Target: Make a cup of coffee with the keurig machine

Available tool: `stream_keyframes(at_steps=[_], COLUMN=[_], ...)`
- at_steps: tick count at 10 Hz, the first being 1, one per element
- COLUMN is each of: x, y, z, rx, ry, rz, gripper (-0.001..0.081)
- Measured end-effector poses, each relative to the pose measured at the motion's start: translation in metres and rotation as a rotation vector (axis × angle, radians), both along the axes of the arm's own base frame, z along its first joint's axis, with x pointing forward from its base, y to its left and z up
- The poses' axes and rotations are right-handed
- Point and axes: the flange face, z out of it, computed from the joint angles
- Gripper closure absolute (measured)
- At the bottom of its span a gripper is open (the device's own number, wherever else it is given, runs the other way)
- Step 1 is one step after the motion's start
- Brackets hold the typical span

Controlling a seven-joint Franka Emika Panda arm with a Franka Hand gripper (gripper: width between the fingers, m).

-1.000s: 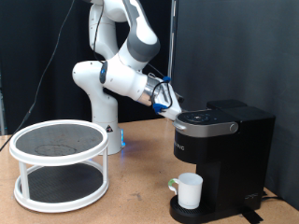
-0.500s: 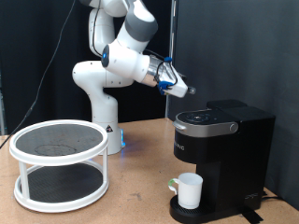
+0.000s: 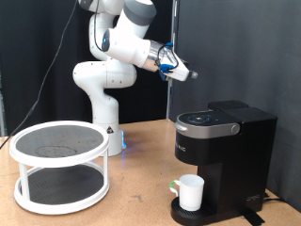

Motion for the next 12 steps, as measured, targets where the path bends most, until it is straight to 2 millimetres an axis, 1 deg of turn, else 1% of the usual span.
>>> stream_keyframes(at_steps=[1, 2, 5, 7, 8, 9, 10, 11, 12], x=[0.006, 0.012, 0.026, 0.038, 0.047, 0.047, 0.044, 0.043, 0.048], y=[0.000, 0.002, 0.011, 0.006, 0.005, 0.006, 0.008, 0.014, 0.022], z=[0.012, 0.025, 0.067, 0.091, 0.095, 0.093, 0.090, 0.089, 0.093], rx=[-0.022, -0.115, -0.491, -0.711, -0.786, -0.752, -0.788, -0.873, -0.974], ry=[-0.047, -0.096, -0.213, -0.327, -0.358, -0.342, -0.318, -0.288, -0.251], rz=[-0.012, -0.014, 0.051, 0.122, 0.173, 0.150, 0.208, 0.305, 0.386], gripper=[0.0072, 0.0072, 0.0072, 0.0072, 0.0072, 0.0072, 0.0072, 0.0072, 0.0072])
